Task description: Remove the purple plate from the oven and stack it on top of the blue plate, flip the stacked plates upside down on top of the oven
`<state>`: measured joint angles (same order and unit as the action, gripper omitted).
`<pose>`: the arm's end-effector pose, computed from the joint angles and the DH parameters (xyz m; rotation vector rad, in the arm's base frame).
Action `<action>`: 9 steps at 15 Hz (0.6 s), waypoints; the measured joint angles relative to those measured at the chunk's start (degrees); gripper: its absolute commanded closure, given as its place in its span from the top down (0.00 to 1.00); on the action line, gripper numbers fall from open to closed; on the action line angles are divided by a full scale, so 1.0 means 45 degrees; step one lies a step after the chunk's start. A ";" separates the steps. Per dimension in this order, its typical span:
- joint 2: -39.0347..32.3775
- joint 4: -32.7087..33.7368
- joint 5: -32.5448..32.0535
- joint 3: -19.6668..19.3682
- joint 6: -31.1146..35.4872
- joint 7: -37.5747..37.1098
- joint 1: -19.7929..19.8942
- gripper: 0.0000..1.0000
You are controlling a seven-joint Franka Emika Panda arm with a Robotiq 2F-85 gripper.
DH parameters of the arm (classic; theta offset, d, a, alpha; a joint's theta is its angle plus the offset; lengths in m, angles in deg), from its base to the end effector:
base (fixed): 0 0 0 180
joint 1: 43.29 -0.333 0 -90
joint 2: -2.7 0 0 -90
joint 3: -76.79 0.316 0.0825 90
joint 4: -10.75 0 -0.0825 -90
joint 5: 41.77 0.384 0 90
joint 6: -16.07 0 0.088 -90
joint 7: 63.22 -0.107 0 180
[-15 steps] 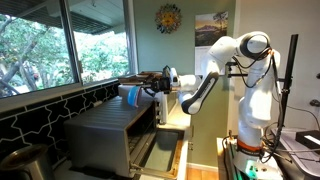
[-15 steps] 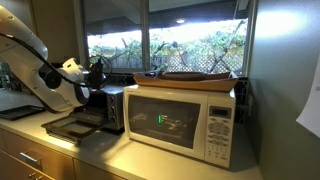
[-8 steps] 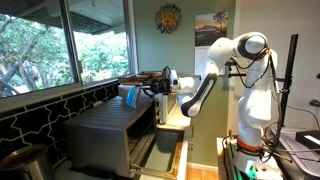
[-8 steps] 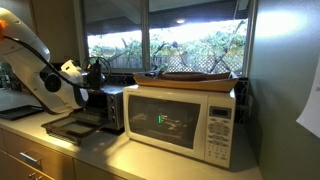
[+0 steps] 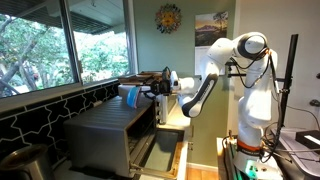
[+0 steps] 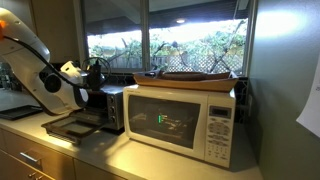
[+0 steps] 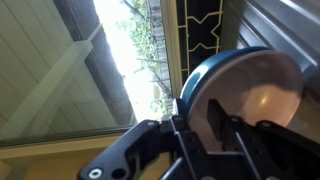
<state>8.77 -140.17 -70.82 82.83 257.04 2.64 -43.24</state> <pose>0.4109 0.1110 0.4775 0.9988 1.5321 1.7109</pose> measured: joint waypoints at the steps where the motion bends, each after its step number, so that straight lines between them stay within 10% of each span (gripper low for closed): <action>1: 0.0000 -0.0055 -0.0125 -0.0032 -0.0046 0.0000 0.0000 0.70; 2: 0.0000 -0.0107 -0.0255 -0.0067 -0.0085 0.0000 0.0000 0.39; 3: 0.0000 -0.0143 -0.0413 -0.0109 -0.0120 -0.0001 0.0000 0.32; 5: 0.0017 -0.0137 -0.0744 -0.0216 -0.0168 -0.0002 0.0002 0.68; 9: 0.0294 -0.0060 -0.1327 -0.0458 -0.0727 -0.0052 0.0006 0.90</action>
<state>10.09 -140.44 -76.80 80.77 253.77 2.41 -43.21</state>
